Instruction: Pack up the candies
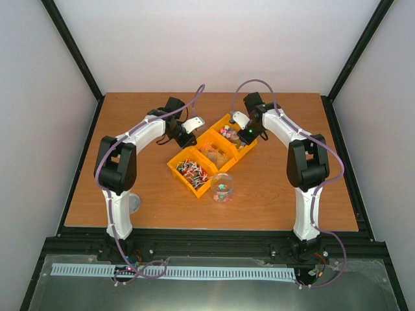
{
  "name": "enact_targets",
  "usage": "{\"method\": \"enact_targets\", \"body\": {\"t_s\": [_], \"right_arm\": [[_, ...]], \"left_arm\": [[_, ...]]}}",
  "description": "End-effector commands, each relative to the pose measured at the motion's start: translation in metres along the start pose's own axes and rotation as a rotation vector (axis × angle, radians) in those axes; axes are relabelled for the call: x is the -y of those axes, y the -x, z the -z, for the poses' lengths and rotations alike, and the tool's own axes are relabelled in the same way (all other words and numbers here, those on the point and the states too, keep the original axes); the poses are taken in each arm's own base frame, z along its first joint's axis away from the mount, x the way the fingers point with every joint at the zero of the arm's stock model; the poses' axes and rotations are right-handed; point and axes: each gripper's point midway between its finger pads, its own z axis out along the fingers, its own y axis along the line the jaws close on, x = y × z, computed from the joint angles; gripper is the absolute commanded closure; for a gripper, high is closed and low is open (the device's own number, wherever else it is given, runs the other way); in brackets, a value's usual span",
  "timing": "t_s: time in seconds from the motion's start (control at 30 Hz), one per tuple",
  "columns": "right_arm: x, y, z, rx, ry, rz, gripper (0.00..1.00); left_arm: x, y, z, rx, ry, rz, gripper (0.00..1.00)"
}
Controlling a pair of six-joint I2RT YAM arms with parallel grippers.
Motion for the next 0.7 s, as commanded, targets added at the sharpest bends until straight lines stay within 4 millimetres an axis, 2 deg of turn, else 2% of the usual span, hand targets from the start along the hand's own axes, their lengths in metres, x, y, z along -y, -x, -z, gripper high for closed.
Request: {"method": "enact_targets", "body": {"t_s": [0.0,0.1,0.3,0.43,0.5,0.67], "right_arm": [[-0.026,-0.012,-0.025,-0.03,0.071,0.027,0.97],[-0.024,-0.007,-0.027,0.023,0.055,0.032,0.97],[-0.031,0.002,-0.047,0.133,0.087,-0.041,0.97],[-0.04,0.017,-0.031,0.305,0.102,-0.031,0.97],[-0.043,0.017,-0.022,0.373,0.11,-0.038,0.97],[-0.034,0.017,-0.01,0.444,0.107,-0.093,0.97]], "left_arm": [[0.016,-0.009,-0.015,-0.041,-0.073,-0.104,0.85],[0.016,-0.008,-0.015,-0.037,-0.075,-0.123,0.85],[0.02,-0.004,-0.016,-0.028,-0.11,-0.136,0.86],[0.022,-0.009,-0.014,-0.042,-0.138,-0.148,0.87],[0.022,-0.012,-0.011,-0.049,-0.155,-0.146,0.86],[0.015,-0.015,-0.007,-0.046,-0.154,-0.144,0.86]]}}
